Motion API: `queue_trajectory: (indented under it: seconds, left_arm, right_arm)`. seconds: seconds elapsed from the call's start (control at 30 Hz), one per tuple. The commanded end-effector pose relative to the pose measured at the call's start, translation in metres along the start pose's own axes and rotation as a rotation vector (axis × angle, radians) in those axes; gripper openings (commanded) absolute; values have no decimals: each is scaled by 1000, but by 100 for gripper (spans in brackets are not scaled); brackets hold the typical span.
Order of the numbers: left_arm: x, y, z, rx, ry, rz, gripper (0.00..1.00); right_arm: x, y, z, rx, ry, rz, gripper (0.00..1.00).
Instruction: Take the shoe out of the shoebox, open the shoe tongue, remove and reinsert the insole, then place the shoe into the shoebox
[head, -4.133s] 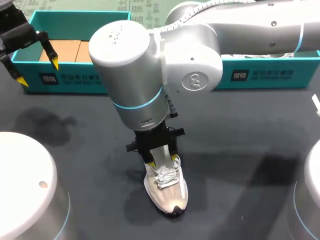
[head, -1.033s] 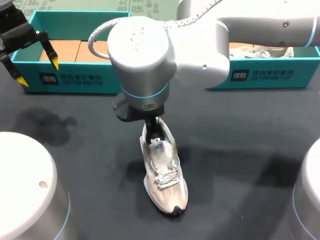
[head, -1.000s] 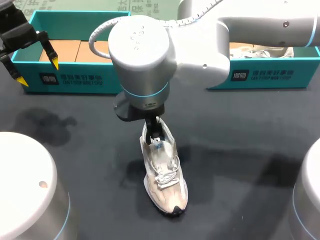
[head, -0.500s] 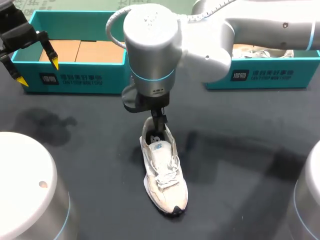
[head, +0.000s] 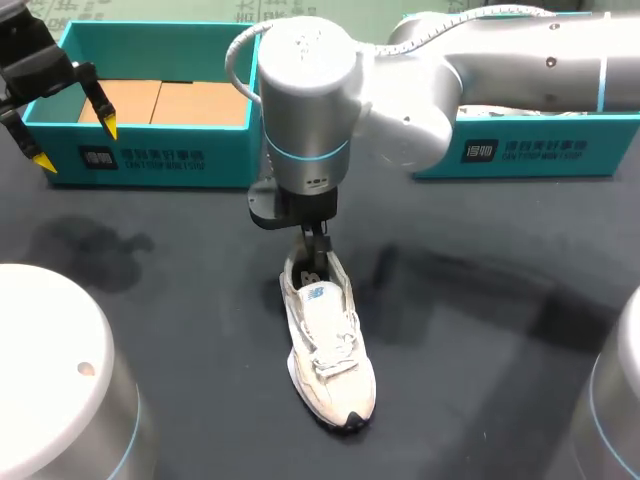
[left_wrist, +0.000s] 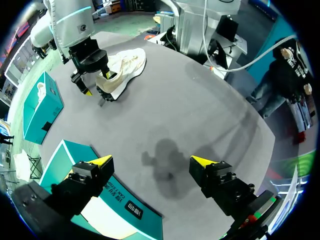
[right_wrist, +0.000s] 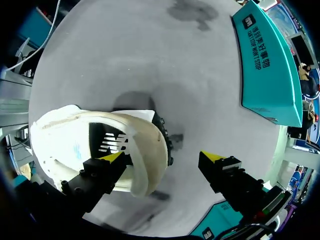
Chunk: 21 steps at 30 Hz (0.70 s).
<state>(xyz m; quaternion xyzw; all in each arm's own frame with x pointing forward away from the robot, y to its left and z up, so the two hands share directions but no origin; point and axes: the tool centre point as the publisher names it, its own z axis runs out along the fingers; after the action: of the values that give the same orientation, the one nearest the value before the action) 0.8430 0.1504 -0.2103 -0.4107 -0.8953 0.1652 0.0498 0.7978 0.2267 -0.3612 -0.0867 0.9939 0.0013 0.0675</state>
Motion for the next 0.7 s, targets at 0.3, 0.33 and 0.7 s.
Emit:
queue_trajectory:
  seconds: [0.3, 0.33, 0.7]
  left_arm:
    - [0, 0, 0, -1, 2, 0, 100]
    - [0, 0, 0, -1, 2, 0, 100]
    - [0, 0, 0, -1, 2, 0, 100]
  right_arm:
    - [-7, 5, 25, 4, 45, 17, 100]
    - [-7, 4, 26, 1, 48, 19, 92]
    - [-2, 4, 26, -2, 54, 34, 0]
